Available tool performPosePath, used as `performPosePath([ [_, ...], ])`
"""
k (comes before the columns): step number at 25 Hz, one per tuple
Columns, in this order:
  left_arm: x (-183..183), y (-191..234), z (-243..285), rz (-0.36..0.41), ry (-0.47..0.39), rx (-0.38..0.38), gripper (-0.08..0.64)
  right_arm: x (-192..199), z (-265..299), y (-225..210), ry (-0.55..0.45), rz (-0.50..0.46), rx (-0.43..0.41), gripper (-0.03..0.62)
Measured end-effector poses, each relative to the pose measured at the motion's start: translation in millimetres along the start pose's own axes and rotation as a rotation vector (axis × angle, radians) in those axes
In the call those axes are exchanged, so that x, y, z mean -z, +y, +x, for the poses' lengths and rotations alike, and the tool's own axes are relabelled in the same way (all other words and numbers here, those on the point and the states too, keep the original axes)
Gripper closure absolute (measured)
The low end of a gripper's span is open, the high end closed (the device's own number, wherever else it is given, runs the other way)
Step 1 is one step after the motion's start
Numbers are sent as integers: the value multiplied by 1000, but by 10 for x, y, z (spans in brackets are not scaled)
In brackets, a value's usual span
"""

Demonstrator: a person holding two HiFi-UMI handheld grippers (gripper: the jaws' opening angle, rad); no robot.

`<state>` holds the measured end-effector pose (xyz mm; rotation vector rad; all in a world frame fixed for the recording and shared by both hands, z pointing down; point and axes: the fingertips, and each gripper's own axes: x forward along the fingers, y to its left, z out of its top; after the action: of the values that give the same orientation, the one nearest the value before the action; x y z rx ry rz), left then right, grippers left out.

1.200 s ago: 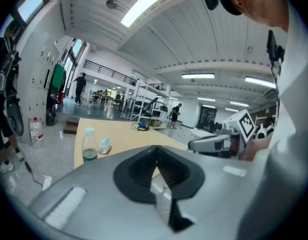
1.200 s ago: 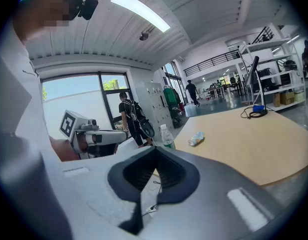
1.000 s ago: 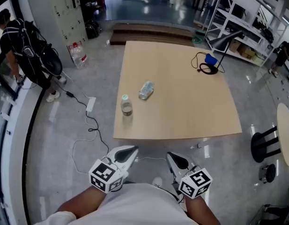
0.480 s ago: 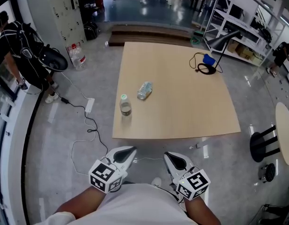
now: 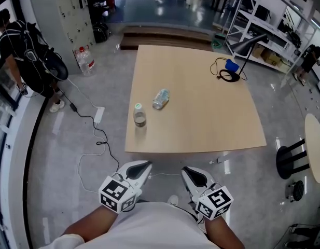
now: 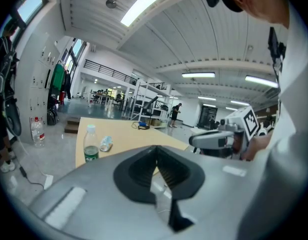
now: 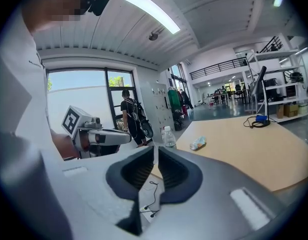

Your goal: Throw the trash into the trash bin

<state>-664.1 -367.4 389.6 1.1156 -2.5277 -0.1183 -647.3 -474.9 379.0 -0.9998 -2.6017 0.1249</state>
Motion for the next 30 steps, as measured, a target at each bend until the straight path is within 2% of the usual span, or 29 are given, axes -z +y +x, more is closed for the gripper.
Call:
performPosePath([
  [10,-34,158,-132,-20,-18,-10,552,-42,129,91,24,7,11,508],
  [20,-40,580,-435,-30,-36,-22,552,-107,467,315,46,9,32,479],
  [30,-17,976,-702,-39,-24,-38,552,-255,797,304,98,-84,71,479],
])
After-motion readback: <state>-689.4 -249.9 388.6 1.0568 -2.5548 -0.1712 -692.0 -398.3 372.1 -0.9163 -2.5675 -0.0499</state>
